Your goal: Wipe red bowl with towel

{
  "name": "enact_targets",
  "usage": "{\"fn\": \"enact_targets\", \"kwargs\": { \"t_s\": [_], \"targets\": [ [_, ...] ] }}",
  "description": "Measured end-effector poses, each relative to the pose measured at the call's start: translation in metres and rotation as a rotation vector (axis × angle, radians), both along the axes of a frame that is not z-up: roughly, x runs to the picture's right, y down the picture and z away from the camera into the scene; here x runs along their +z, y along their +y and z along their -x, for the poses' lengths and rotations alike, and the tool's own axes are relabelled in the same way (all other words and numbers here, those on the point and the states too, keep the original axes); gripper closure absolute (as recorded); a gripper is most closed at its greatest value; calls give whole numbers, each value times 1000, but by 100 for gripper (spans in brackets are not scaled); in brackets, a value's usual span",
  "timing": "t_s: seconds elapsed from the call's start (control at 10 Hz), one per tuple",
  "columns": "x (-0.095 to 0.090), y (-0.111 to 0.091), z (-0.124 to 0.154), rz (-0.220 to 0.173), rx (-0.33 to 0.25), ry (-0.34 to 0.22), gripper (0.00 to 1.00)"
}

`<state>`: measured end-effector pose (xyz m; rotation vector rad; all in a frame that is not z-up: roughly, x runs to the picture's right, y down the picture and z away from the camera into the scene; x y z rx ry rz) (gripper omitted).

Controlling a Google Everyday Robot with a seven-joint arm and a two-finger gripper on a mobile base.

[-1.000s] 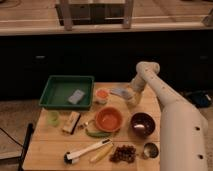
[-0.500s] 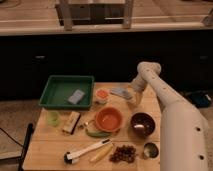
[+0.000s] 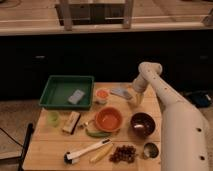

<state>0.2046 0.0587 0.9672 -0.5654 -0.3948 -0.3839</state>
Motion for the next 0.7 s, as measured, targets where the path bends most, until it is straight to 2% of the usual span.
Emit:
{"fn": "enact_targets", "kwargs": {
  "t_s": [0.7],
  "targets": [
    [-3,2,-5,-3,-7,-17,20]
  ]
}}
